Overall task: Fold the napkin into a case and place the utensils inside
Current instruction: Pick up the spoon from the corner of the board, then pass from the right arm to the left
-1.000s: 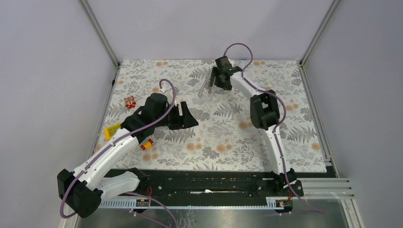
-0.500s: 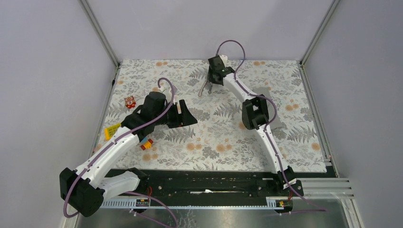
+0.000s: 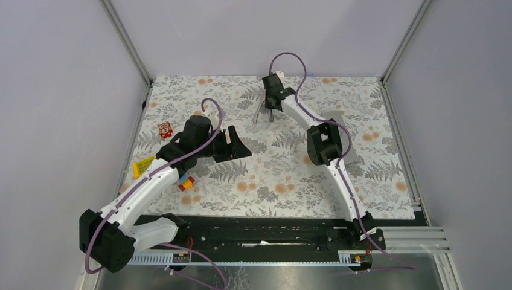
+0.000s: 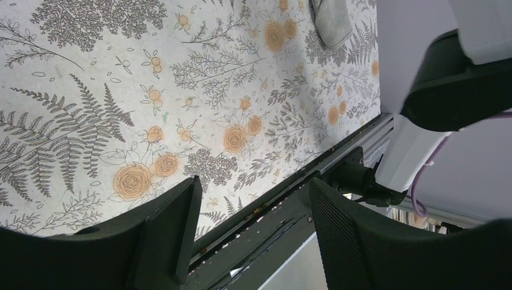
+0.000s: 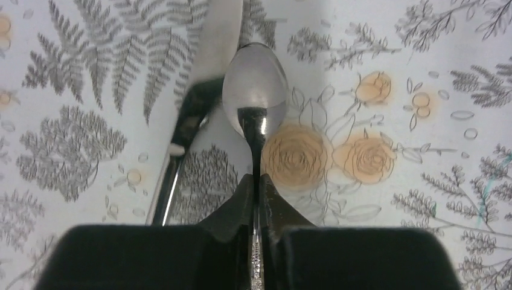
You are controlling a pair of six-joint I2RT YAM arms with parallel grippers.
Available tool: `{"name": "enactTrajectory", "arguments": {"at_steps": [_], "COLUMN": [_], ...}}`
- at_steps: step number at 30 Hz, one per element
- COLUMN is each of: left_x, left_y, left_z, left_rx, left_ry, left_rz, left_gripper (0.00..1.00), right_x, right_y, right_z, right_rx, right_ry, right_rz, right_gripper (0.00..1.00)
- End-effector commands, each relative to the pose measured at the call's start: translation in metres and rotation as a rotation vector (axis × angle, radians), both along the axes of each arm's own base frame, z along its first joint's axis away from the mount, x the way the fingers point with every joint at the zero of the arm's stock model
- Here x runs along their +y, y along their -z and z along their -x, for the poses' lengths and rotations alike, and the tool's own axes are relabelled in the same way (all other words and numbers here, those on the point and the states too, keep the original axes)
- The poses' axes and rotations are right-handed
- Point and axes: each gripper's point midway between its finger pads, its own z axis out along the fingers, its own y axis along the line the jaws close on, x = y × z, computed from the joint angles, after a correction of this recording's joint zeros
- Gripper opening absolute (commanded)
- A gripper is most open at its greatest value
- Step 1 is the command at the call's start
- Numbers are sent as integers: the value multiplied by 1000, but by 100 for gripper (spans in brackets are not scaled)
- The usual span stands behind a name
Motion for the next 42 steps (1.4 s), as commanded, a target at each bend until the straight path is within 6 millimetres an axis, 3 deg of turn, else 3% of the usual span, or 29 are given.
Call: {"name": "enactTrajectory", "arguments": {"at_steps": [1,2,3,5,6,7,9,13,19,22,27,29,37,42], "left_x": [-5,-5,-5,-4,-4,-4,-3,-6,-29,-34,-31,-28,-21,-17], "left_y": [-15,-15,-14,-14,-15,-15,-16,-13,-10,-32,-92,-116,-169,-194], "left_z": [-5,-4,-4,-5,-5,-6,-8,-12,-3,-1,14,21,21,23], "left_rx": [-42,-40,-38,-36,-36,-34,-39,-19,35,-53,-308,-419,-584,-643], "left_ry": [22,24,24,26,27,28,27,26,110,148,235,257,234,232], "left_rz": [53,56,59,71,79,88,108,171,390,497,666,720,817,853], "left_gripper": [71,71,71,71,71,71,71,71,71,72,72,73,74,74], "right_x": [-5,-9,-9,-16,-18,-27,-38,-38,-27,-13,2,5,24,28], "right_y": [32,25,2,-15,-25,-21,-40,-78,-144,-186,-278,-303,-361,-378], "right_z": [72,79,84,105,117,138,165,226,289,309,337,349,394,413], "right_rx": [265,263,238,233,230,258,241,234,229,224,195,201,212,233], "right_ry": [-107,-112,-123,-150,-169,-179,-187,-294,-421,-490,-637,-688,-888,-961], "right_rz": [2,1,-17,-50,-71,-72,-113,-348,-746,-935,-1295,-1356,-1446,-1503], "right_gripper": [0,0,0,0,0,0,0,0,0,0,0,0,0,0]}}
